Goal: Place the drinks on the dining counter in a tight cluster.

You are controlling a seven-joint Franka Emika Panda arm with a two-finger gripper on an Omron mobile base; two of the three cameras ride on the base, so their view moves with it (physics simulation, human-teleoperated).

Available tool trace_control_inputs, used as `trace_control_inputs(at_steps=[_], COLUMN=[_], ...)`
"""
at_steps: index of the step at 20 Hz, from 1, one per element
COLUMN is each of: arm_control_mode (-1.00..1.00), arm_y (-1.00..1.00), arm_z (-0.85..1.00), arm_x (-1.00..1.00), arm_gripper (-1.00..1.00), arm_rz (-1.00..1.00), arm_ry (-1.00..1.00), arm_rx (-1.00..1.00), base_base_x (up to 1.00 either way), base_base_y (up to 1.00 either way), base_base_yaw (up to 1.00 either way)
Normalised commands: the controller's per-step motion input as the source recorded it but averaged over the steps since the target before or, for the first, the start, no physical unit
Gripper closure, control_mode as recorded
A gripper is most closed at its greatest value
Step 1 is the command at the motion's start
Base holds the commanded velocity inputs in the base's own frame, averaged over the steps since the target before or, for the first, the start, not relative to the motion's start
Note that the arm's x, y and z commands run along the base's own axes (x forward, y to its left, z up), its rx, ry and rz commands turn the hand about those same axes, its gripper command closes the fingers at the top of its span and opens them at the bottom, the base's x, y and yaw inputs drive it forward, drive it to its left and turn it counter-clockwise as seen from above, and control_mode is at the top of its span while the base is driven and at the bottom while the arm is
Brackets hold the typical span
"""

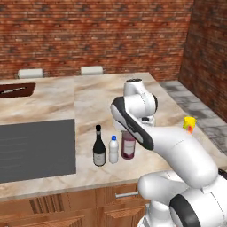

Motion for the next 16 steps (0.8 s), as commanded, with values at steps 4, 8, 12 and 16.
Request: trace_control_inputs(at_steps=[4, 8, 12, 16], arm_control_mode=[-1.0, -1.0, -1.0, -1.0], arm_y=[-0.1, -0.1, -0.07, -0.02], arm_z=[0.0, 0.0, 0.0, 0.0], arm_x=[-0.59, -0.62, -0.6, -0.54], arm_gripper=[-1.0, -1.0, -1.0, -1.0], arm_rz=[0.02, 0.02, 0.05, 0.06], arm_ry=[-0.03, -0.07, -0.11, -0.09], arm_rx=[0.0, 0.0, 0.0, 0.0], base_base_x=[0.0, 0.0, 0.0, 0.0], base_base_y=[0.0, 0.0, 0.0, 0.0], base_base_yaw=[0.0, 0.0, 0.0, 0.0])
